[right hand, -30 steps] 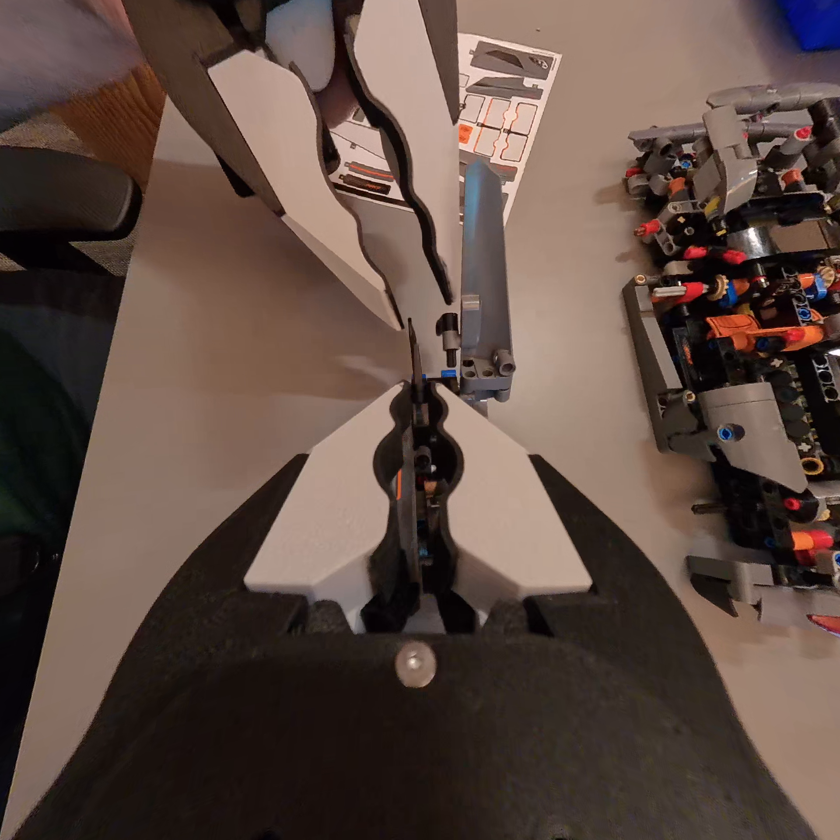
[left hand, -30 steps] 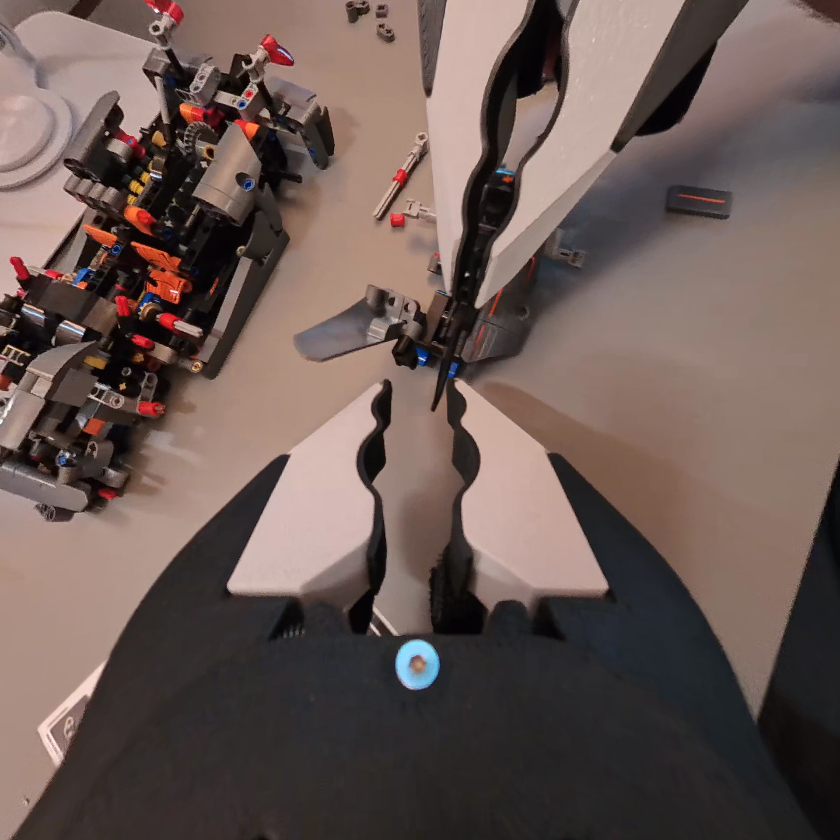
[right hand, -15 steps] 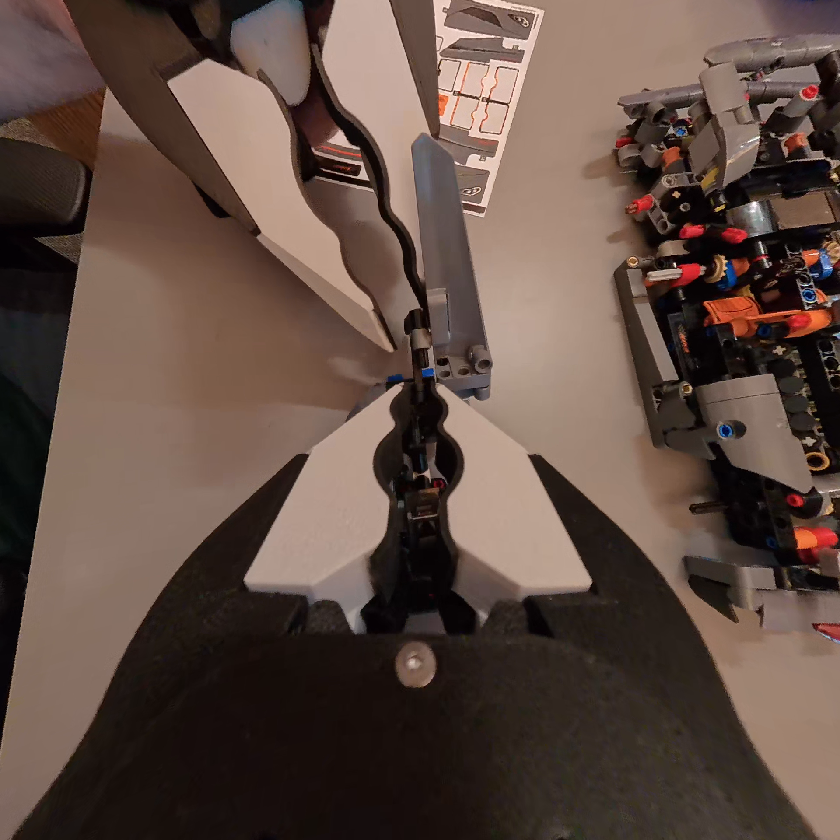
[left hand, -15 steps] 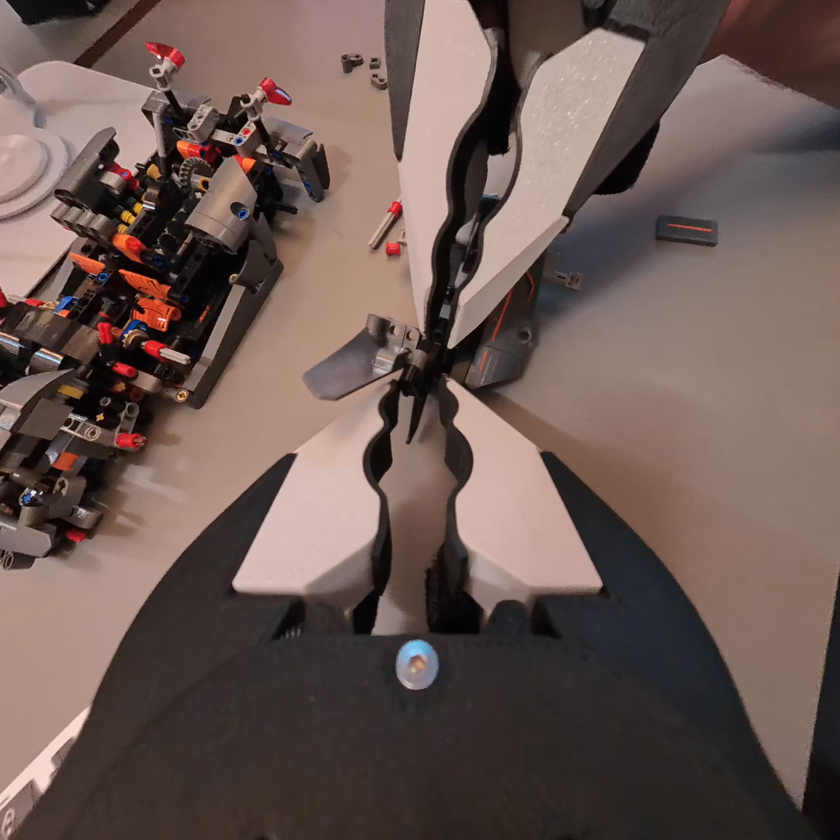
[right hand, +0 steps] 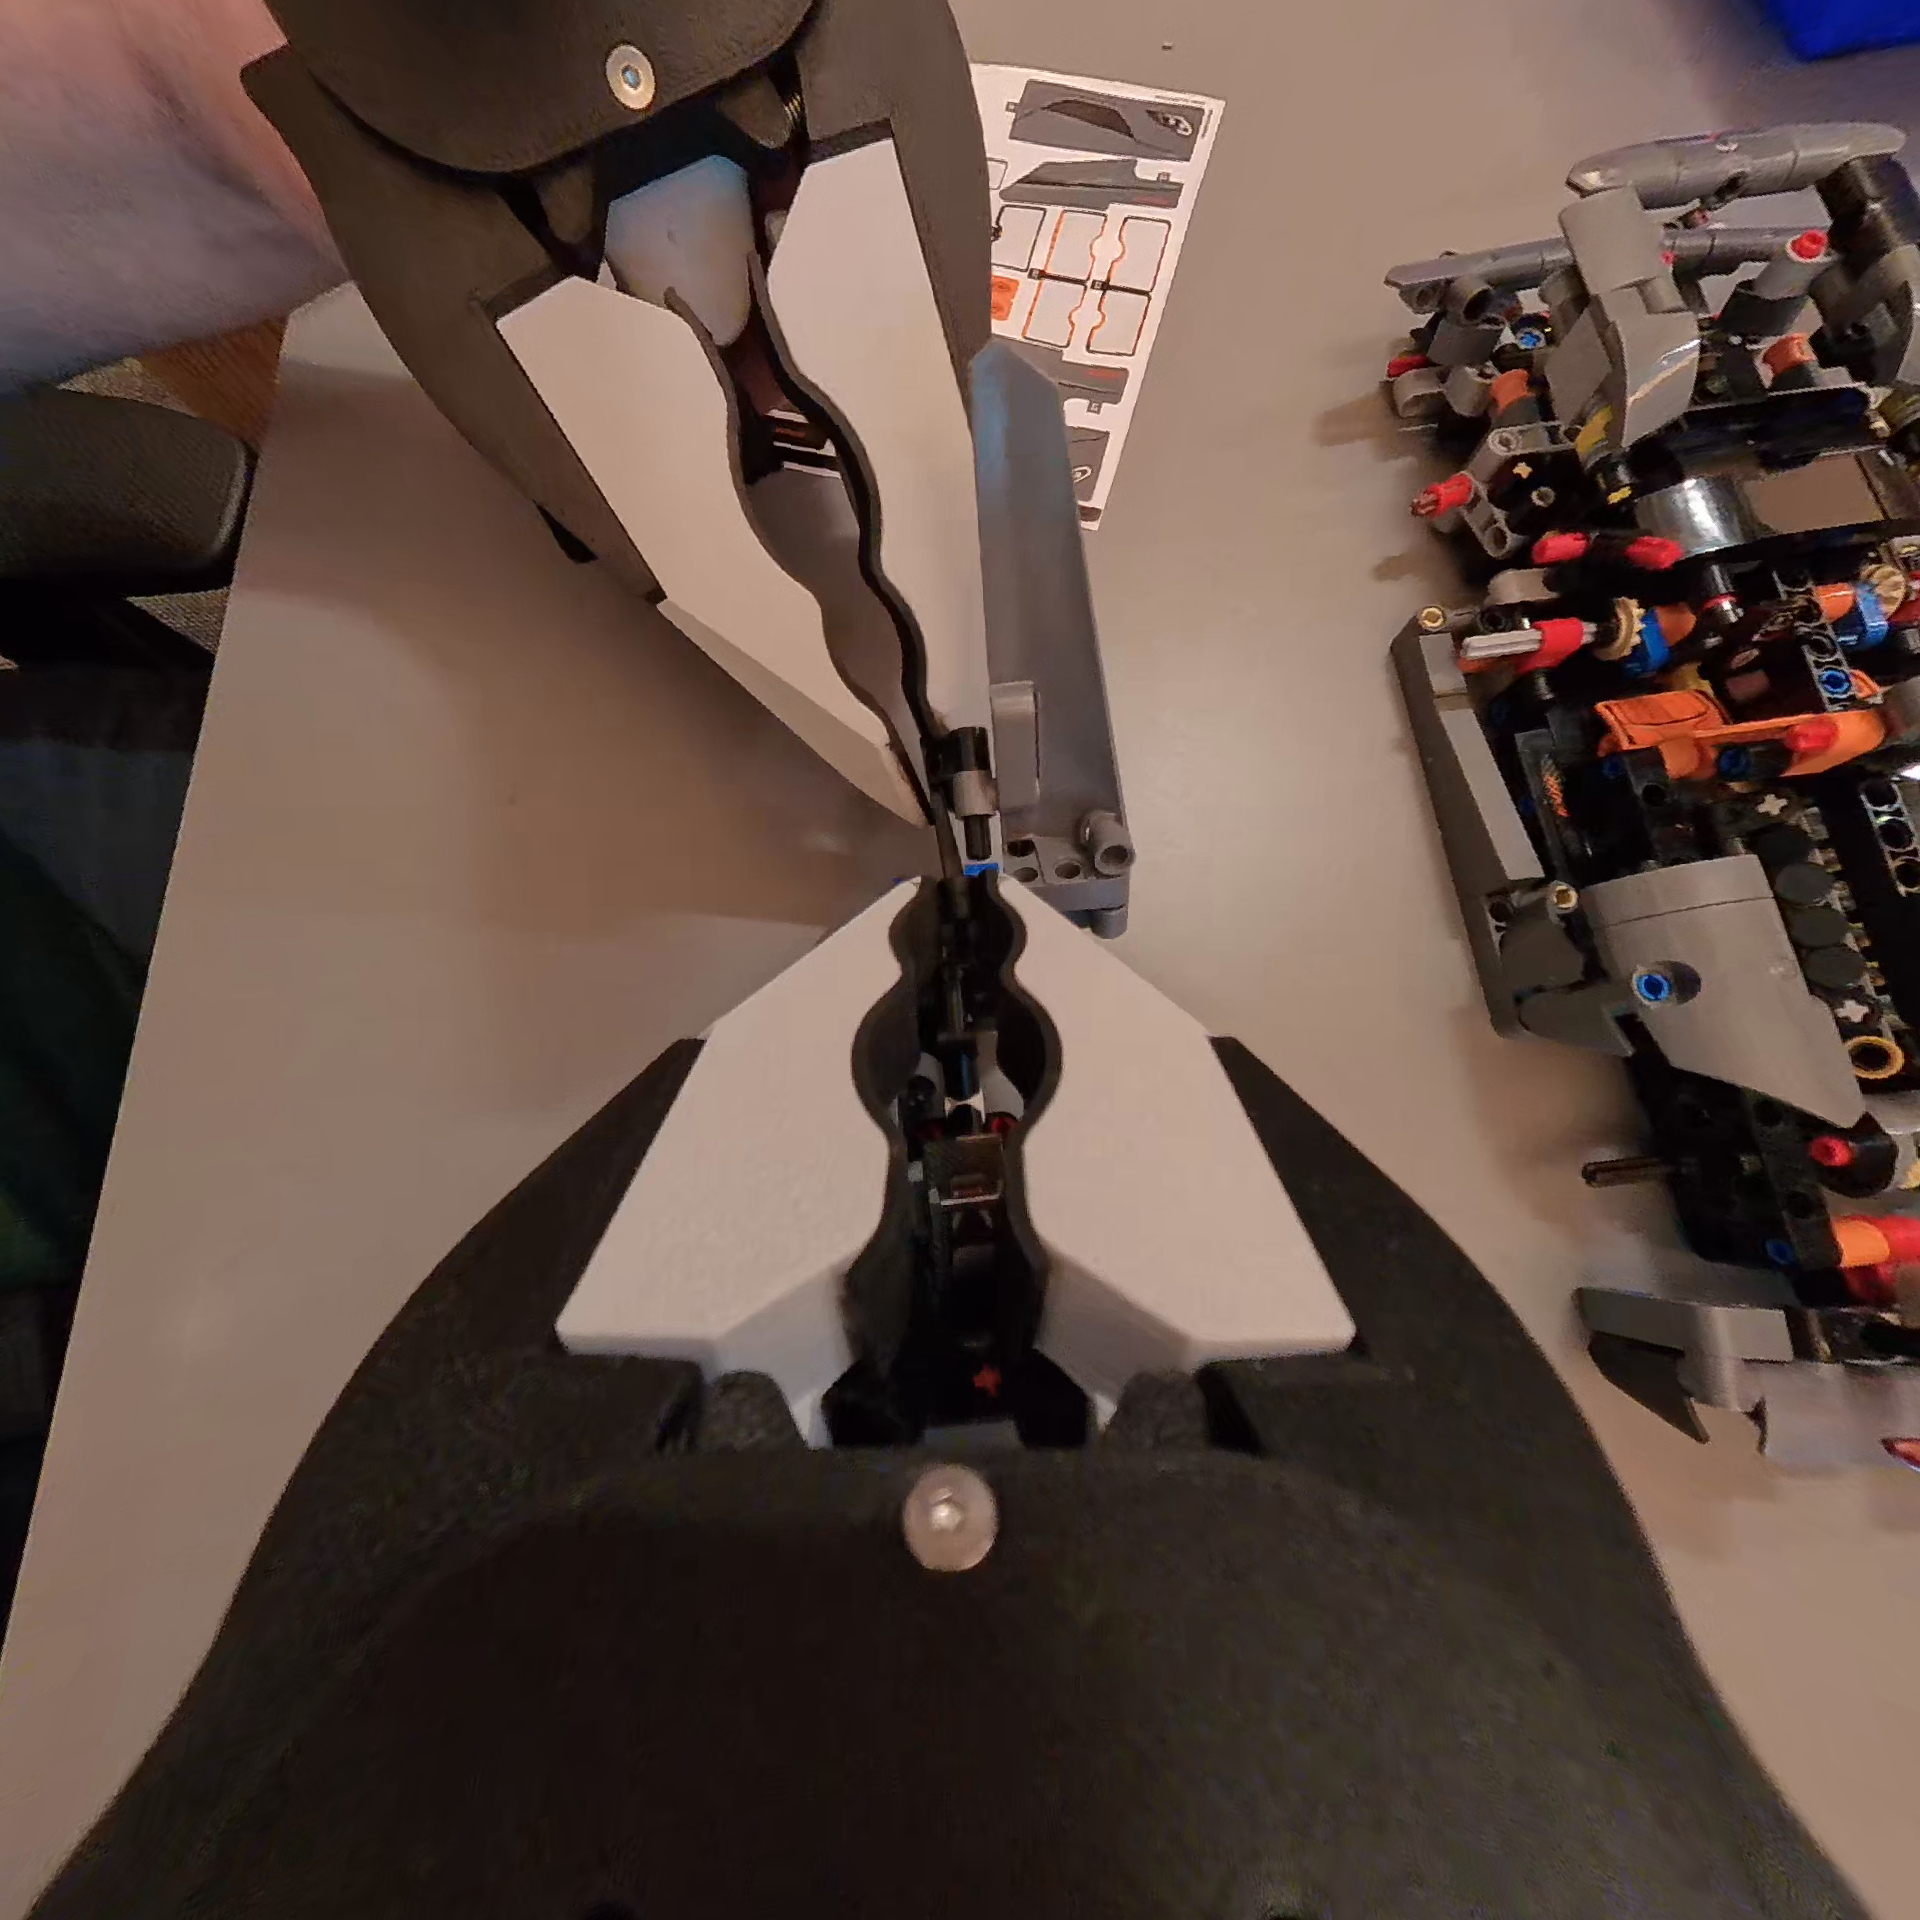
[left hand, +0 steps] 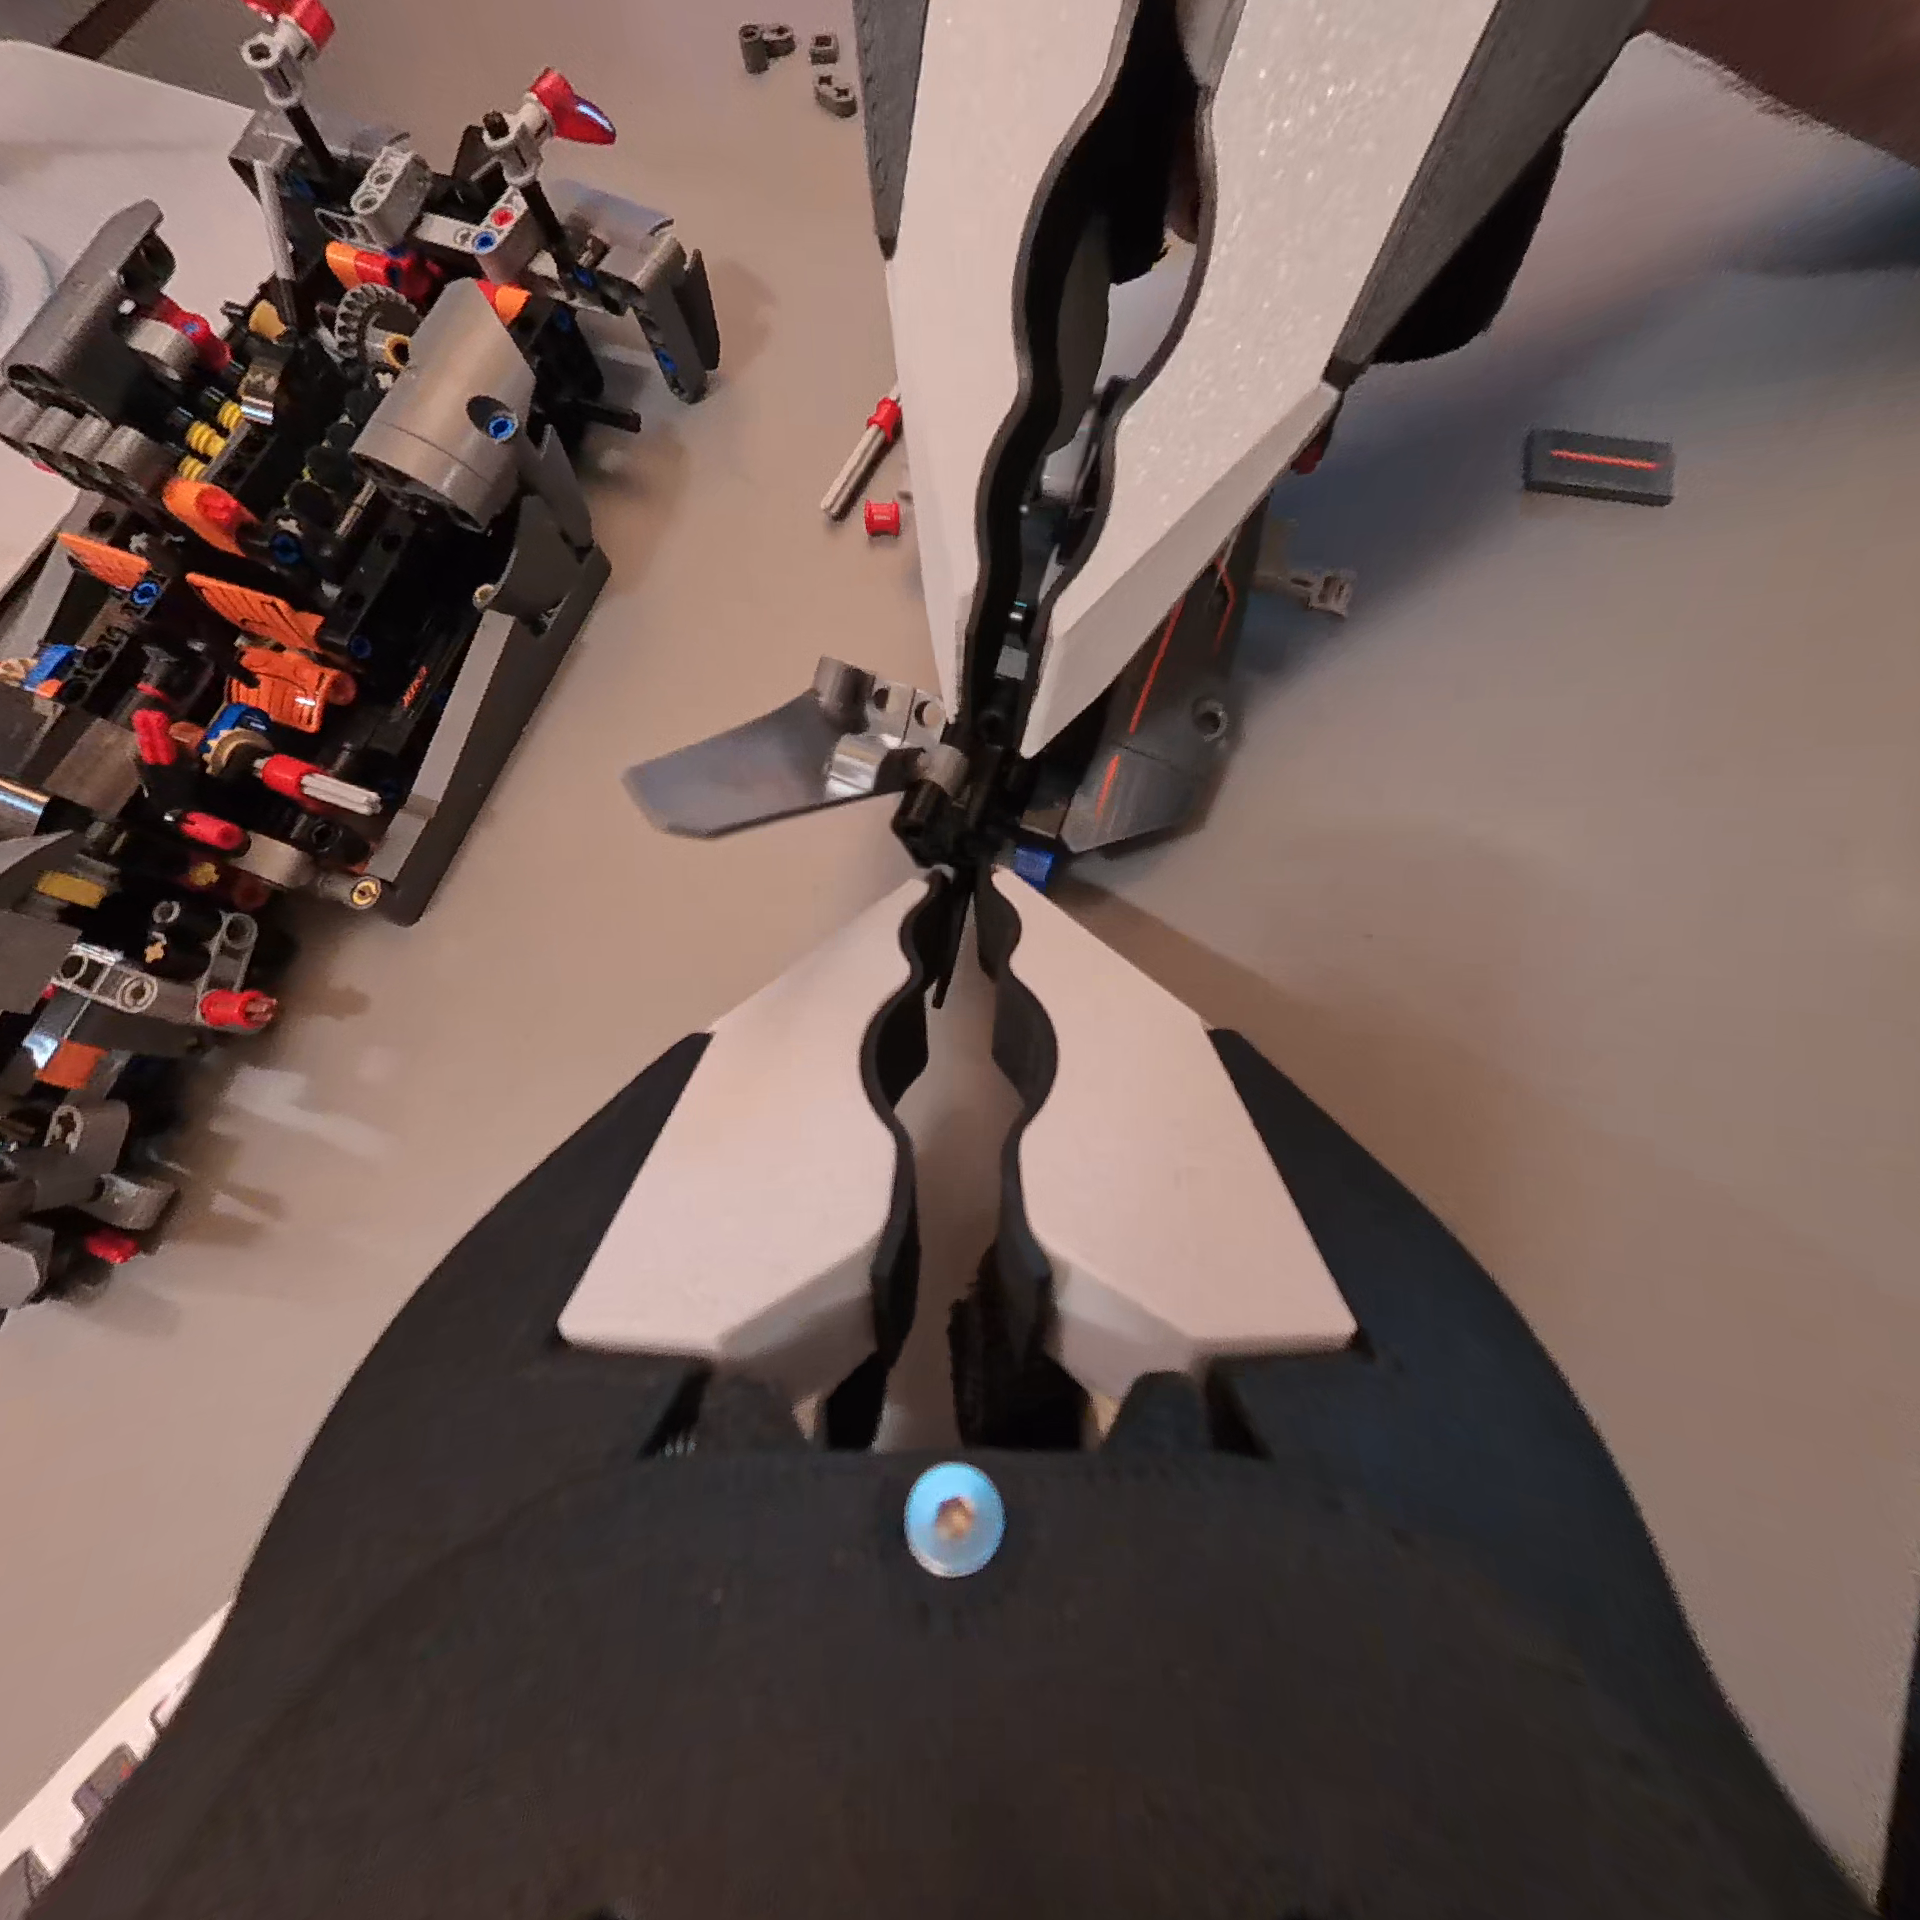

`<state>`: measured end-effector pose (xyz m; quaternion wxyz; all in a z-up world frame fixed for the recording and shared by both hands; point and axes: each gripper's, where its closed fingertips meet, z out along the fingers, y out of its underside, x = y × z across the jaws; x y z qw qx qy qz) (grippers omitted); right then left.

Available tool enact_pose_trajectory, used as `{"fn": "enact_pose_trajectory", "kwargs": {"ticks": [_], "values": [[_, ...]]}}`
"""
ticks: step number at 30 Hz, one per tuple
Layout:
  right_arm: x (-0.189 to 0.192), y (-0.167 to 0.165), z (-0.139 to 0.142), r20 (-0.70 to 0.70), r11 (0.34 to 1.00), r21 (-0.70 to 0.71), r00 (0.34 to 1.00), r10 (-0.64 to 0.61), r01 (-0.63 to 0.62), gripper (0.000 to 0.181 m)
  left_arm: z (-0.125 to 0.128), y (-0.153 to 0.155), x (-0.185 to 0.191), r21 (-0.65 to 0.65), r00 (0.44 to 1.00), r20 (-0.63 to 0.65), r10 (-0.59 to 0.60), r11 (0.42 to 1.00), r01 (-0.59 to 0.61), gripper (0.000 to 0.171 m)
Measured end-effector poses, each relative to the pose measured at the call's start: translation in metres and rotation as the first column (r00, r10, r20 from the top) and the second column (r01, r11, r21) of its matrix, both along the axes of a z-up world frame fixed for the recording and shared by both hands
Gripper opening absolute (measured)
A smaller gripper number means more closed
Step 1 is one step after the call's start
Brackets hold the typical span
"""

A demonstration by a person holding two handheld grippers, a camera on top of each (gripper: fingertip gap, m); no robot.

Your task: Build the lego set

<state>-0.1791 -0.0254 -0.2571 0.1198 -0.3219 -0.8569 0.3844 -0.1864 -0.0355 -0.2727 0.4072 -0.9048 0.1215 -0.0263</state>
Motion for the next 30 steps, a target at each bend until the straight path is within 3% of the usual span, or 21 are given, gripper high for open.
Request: {"fn": "enact_pose_trajectory", "kwargs": {"ticks": [16,30], "values": [[0.0018,0.0074,0.0015,-0.032,0.998,0.054,0.999,0.016,-0.014,0.008,0.0018,0.0005,0.0026,-0.004,0.996,0.057,-0.075,0.997,0.075,0.0],[0.0002,0.0045,-0.0022,-0.024,0.996,0.076,0.999,0.041,-0.039,0.005,0.0003,0.0002,0.0037,-0.044,0.988,0.009,-0.156,0.987,0.157,0.0]]}}
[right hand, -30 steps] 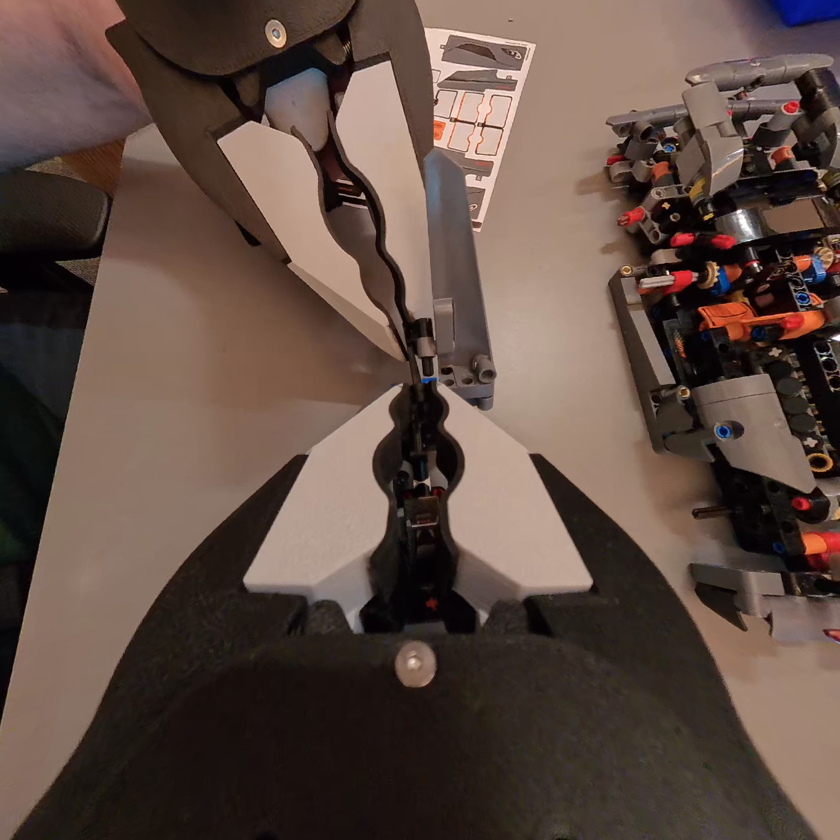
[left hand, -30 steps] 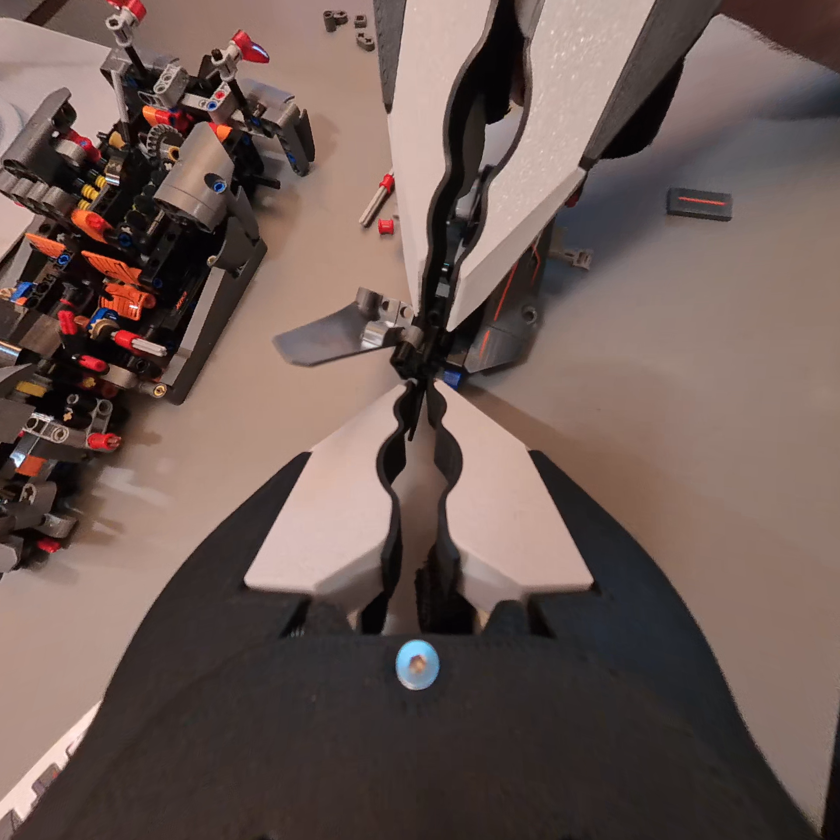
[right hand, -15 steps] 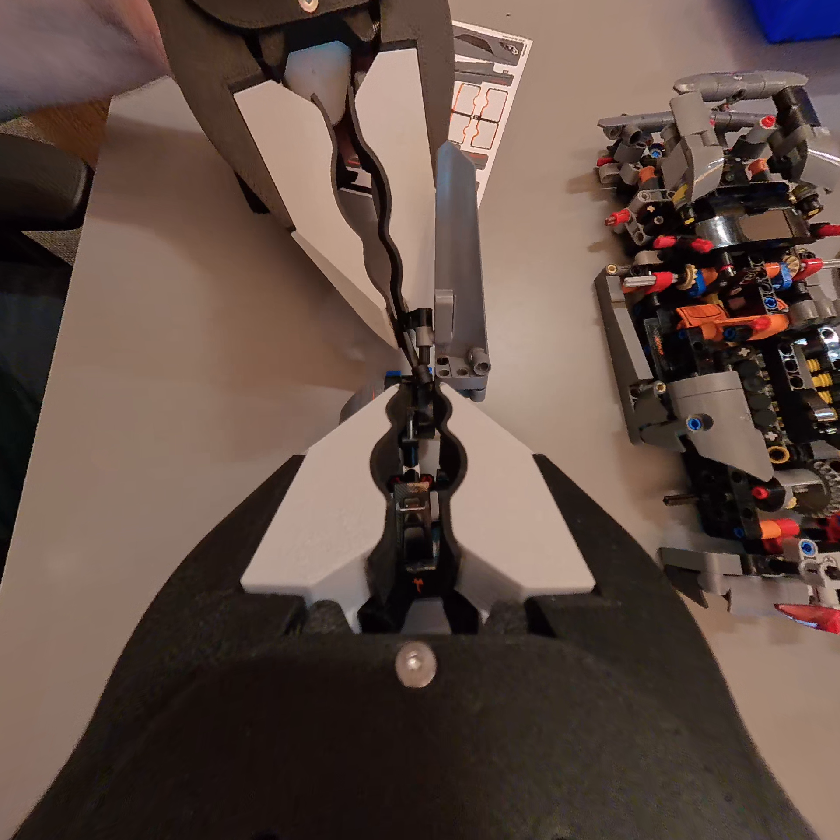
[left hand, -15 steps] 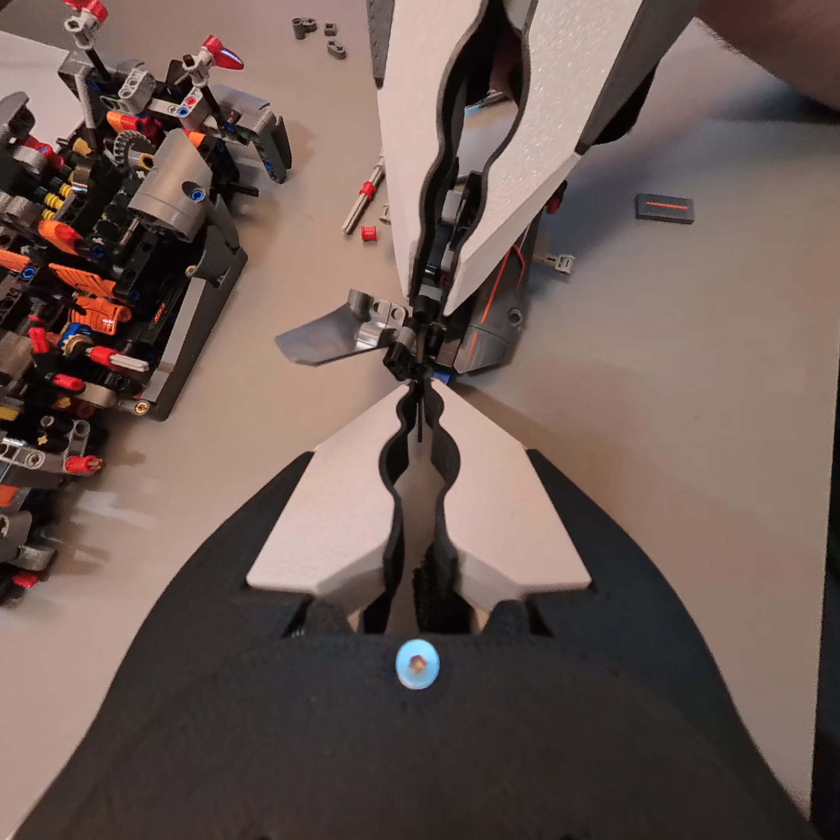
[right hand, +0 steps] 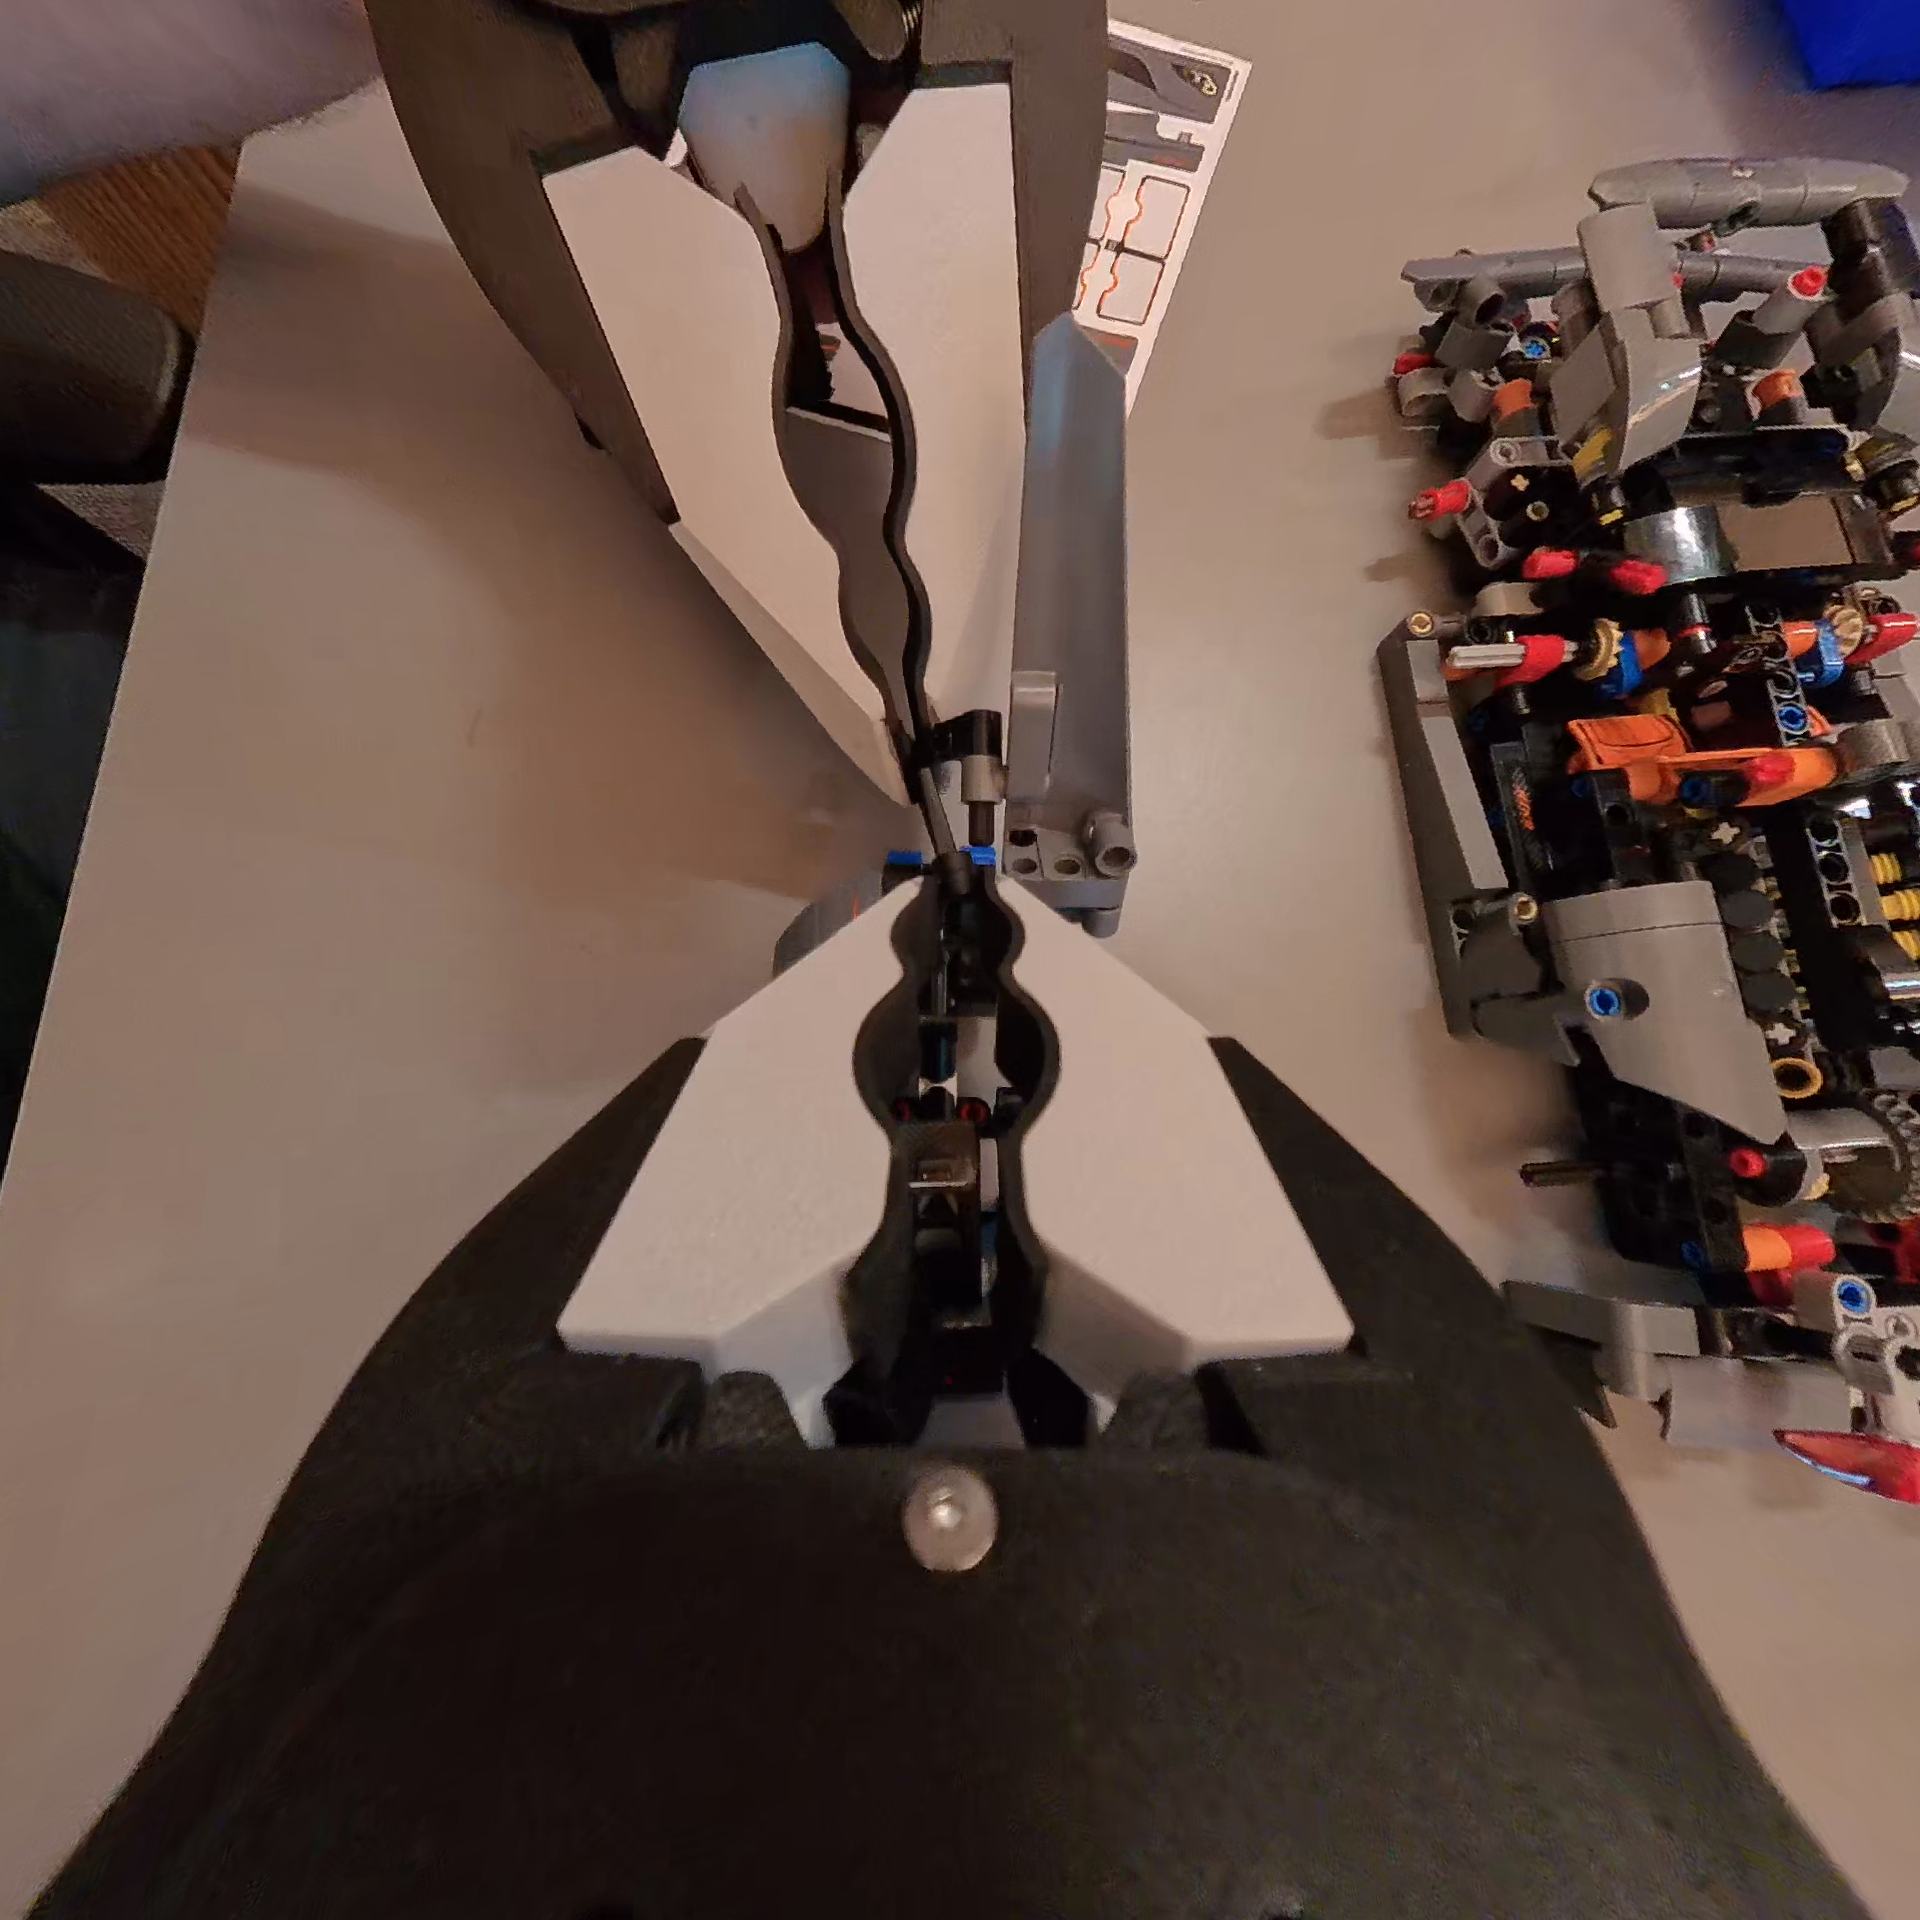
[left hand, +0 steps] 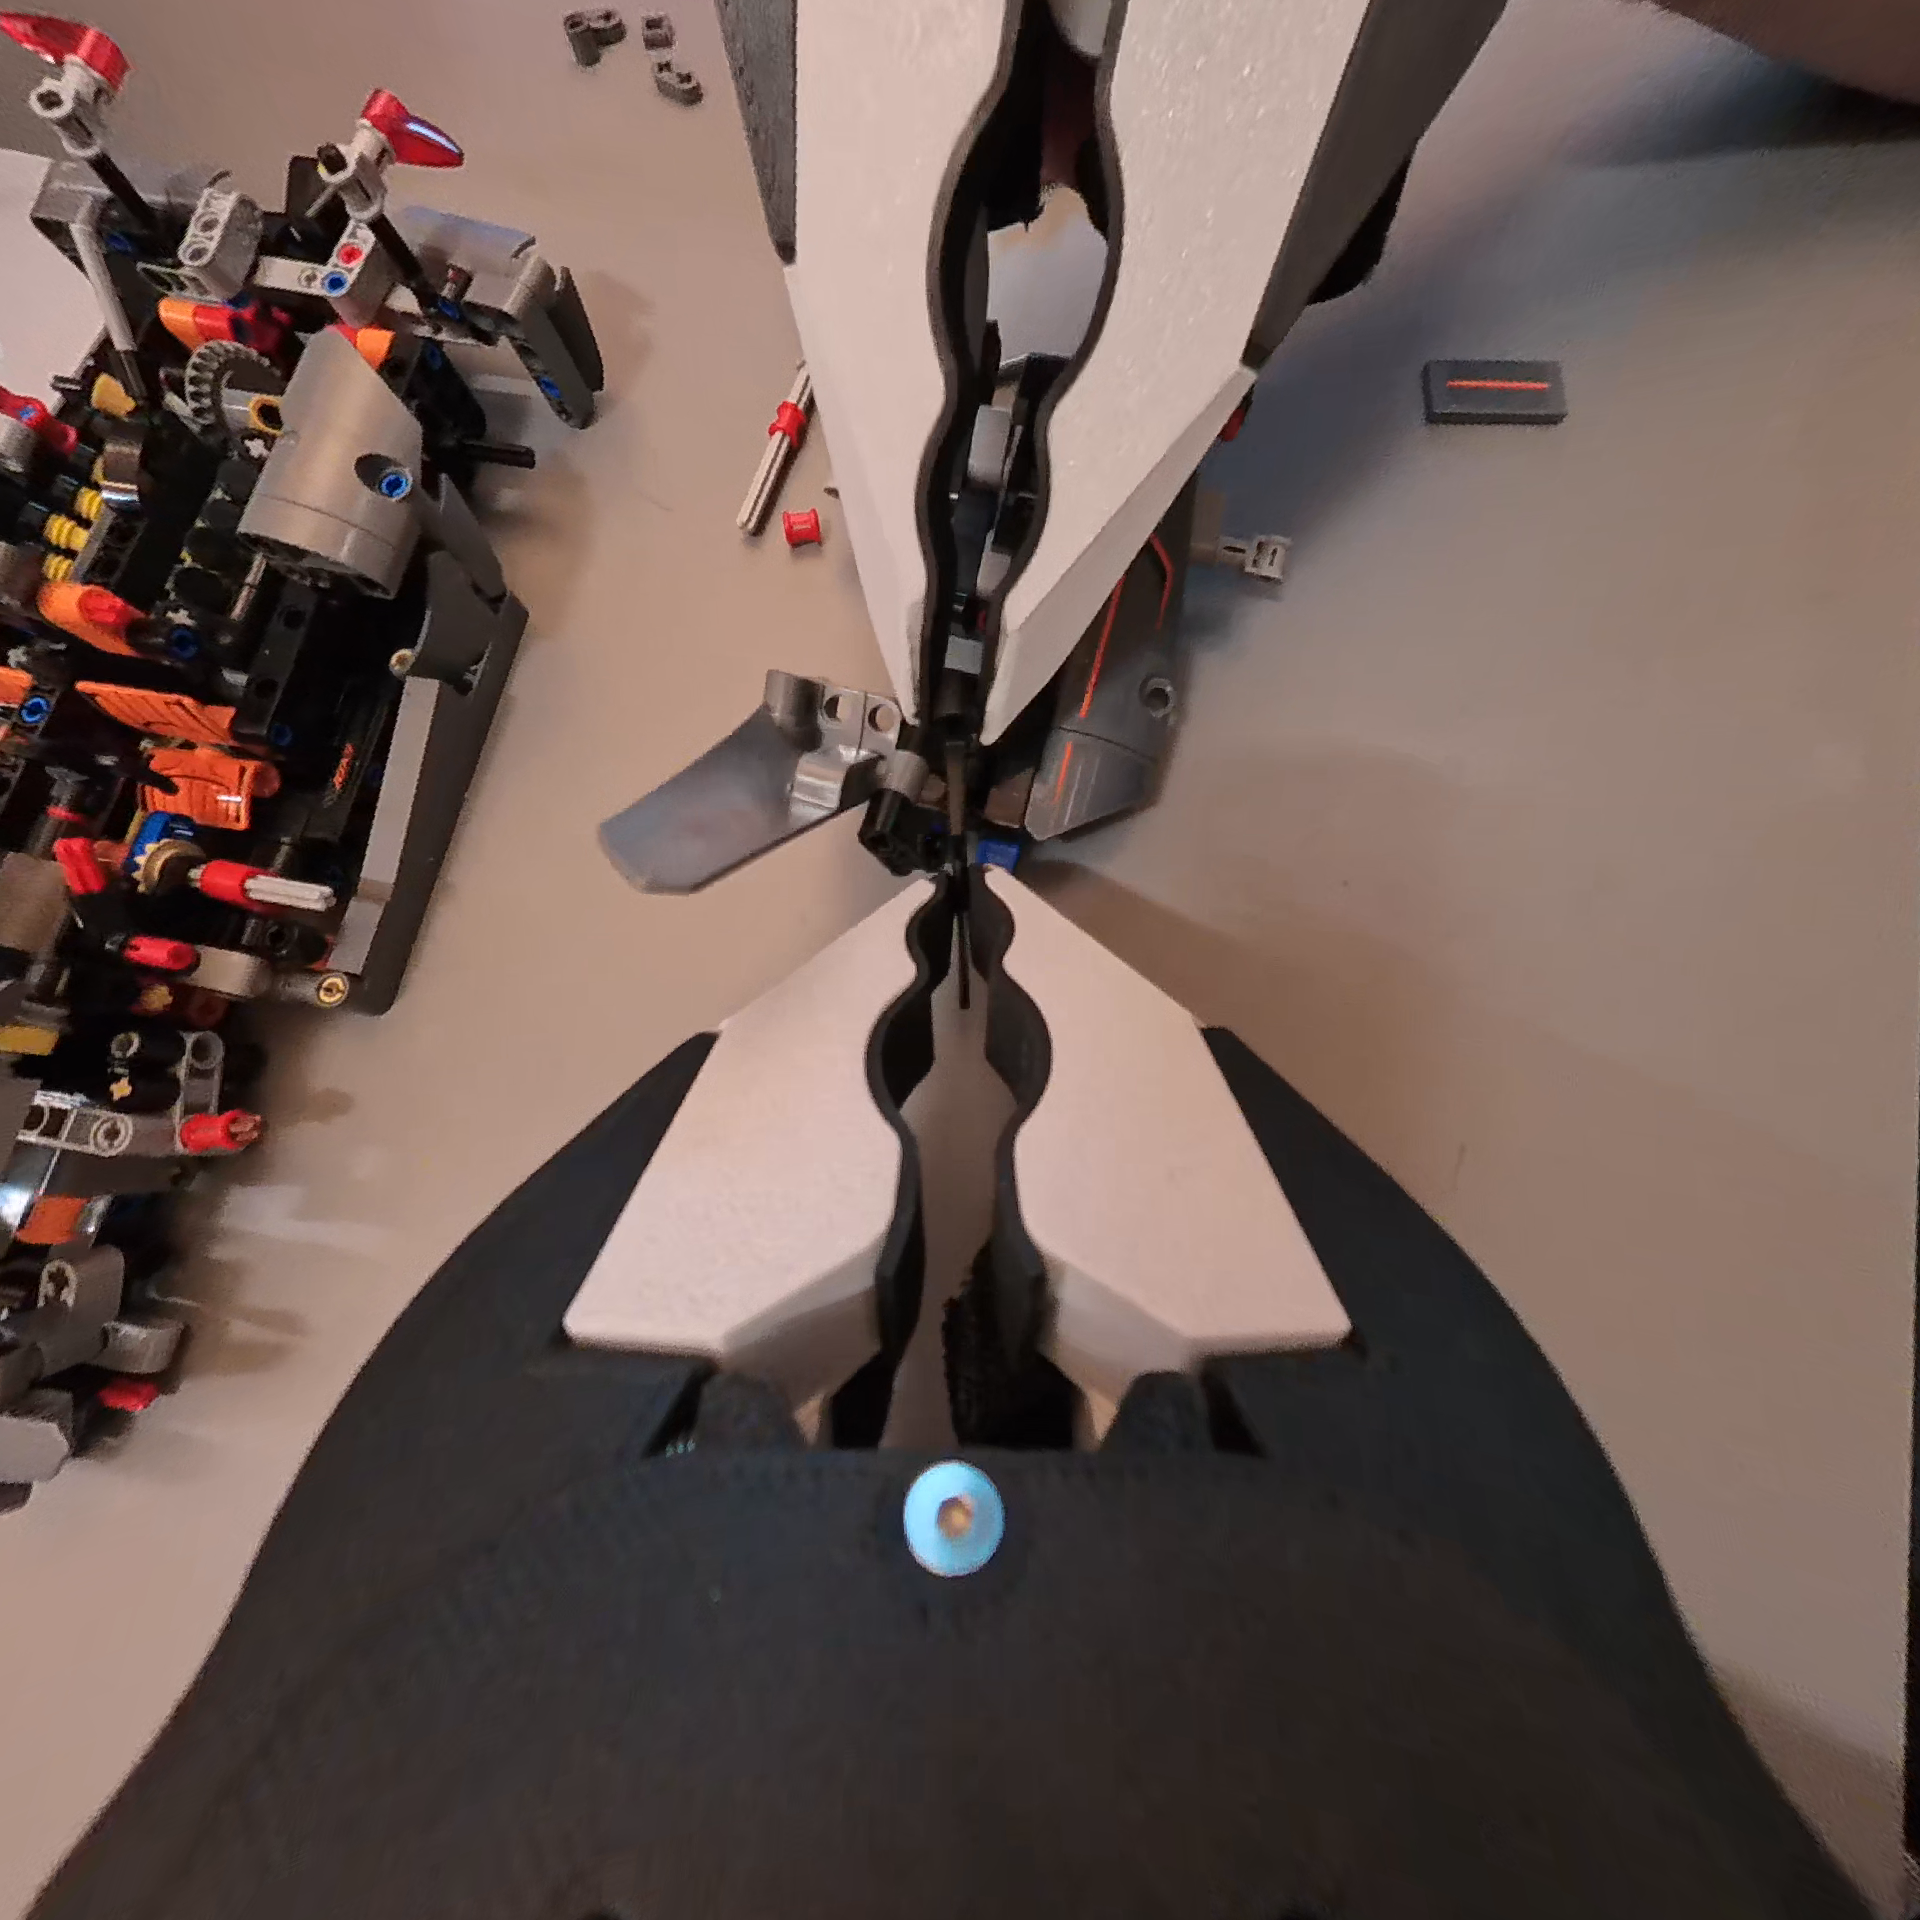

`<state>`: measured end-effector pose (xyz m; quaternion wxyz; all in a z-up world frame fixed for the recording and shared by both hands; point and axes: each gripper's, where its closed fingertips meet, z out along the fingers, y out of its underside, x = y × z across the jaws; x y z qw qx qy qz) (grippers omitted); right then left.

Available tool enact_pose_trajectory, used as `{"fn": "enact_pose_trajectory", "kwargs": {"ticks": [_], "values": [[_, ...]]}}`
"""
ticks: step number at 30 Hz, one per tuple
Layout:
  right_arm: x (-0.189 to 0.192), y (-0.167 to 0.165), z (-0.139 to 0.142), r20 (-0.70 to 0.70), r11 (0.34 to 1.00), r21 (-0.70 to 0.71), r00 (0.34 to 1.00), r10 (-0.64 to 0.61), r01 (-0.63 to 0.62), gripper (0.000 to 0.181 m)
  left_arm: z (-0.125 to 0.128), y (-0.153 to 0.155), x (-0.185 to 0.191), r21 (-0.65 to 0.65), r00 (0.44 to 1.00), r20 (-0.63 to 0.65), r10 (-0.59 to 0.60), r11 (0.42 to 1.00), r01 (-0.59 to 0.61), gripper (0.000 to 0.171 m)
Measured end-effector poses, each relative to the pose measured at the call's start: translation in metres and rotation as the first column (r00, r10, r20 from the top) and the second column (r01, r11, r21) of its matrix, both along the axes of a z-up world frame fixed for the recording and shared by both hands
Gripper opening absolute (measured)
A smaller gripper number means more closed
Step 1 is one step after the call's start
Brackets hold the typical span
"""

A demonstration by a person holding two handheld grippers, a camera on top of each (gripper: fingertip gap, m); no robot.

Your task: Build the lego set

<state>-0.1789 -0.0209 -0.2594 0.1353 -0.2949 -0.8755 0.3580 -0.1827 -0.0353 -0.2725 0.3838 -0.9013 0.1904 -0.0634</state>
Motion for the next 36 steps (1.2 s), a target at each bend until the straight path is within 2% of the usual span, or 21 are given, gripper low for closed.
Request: {"fn": "enact_pose_trajectory", "kwargs": {"ticks": [3,8,12,18,23,29,36], "values": [[-0.001,0.001,0.0,0.013,1.0,-0.019,1.0,-0.018,0.018,0.004,0.0,0.001,-0.003,-0.001,1.0,-0.012,0.028,1.0,-0.028,0.002],[-0.004,0.003,0.001,0.025,0.998,-0.047,0.999,-0.039,0.04,0.004,0.006,-0.001,-0.008,0.033,0.995,-0.013,0.098,0.995,-0.098,0.016],[-0.005,0.004,0.0,0.033,0.997,-0.05,0.998,-0.058,0.06,0.004,0.015,0.003,-0.008,0.085,0.99,-0.039,0.136,0.988,-0.132,0.016],[-0.009,0.008,-0.001,0.042,0.992,-0.044,0.993,-0.115,0.117,0.004,0.012,0.009,-0.018,0.103,0.977,-0.103,0.185,0.979,-0.174,0.02],[-0.01,0.008,0.0,0.057,0.984,-0.052,0.984,-0.167,0.17,0.004,0.014,0.012,-0.024,0.119,0.969,-0.158,0.191,0.978,-0.173,0.024],[-0.01,0.01,-0.003,0.059,0.97,-0.019,0.969,-0.242,0.243,0.003,0.016,0.018,-0.022,0.139,0.973,-0.157,0.169,0.979,-0.148,0.022],[-0.012,0.015,0.002,0.054,0.943,-0.073,0.945,-0.322,0.325,0.003,0.013,0.022,-0.021,0.154,0.973,-0.176,0.151,0.98,-0.124,0.023]]}}
